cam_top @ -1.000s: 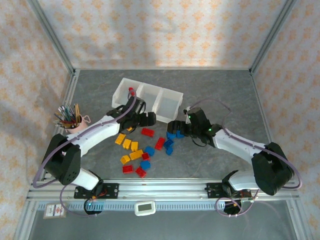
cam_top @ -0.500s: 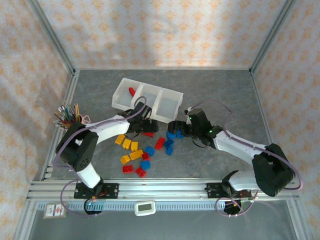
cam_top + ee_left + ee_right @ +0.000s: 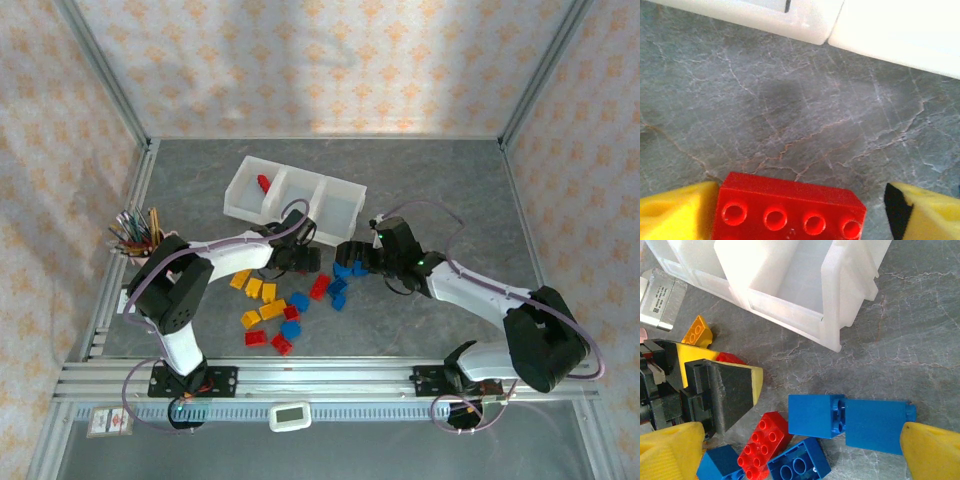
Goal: Sort the legos into containers by color
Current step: Pick up the lego from the center of the table.
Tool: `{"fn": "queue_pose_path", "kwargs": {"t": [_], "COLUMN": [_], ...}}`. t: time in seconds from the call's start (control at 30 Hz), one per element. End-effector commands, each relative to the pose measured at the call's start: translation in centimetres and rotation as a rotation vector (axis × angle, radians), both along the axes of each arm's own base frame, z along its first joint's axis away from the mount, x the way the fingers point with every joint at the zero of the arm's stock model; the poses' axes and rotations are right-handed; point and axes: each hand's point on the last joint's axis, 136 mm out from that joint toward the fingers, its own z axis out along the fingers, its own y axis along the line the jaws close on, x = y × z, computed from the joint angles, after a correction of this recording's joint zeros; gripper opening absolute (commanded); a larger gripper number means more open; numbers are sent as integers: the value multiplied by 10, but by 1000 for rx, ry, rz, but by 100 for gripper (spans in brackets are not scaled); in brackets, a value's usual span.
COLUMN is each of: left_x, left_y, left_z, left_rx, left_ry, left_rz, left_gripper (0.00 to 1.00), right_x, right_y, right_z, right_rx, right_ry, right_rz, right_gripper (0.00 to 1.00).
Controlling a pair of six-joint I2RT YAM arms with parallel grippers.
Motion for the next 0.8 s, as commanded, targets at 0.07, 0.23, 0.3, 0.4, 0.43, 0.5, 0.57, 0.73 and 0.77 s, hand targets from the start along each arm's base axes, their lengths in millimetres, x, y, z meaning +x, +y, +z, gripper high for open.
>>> {"fn": "queue_pose_path", "kwargs": {"t": [0.07, 0.23, 0.3, 0.4, 0.43, 0.5, 0.57, 0.73, 0.77], "left_x": [-3, -5, -5, -4, -3, -2, 0, 4, 5], "left_y": [6, 5, 8, 12, 12, 12, 10, 9, 9], "left_z": [-4, -9, -10, -8, -6, -1, 7, 33, 41], "left_rx": [80, 100, 112, 130, 132, 123, 103, 59, 49], "left_ry": [3, 8, 9, -1, -5, -19, -34, -87, -103], "left_rz": [19, 19, 27, 39, 41, 45, 49, 73, 83], "left_gripper": [79, 73, 71, 65, 64, 61, 58, 55, 54], "right_x": [7, 7, 7, 8, 8, 9, 10, 17, 19], "right_y": [2, 2, 3, 3, 3, 4, 6, 10, 11], "right_z": [4, 5, 5, 9, 10, 13, 17, 34, 38], "right_rx": [11, 12, 14, 16, 16, 19, 22, 11, 7], "right_ry": [-17, -20, -20, -27, -29, -35, -40, -60, -62], "right_rz": [-17, -15, -15, -14, -13, -9, -4, 7, 12], "right_gripper": [100, 100, 100, 100, 100, 100, 100, 100, 100]}}
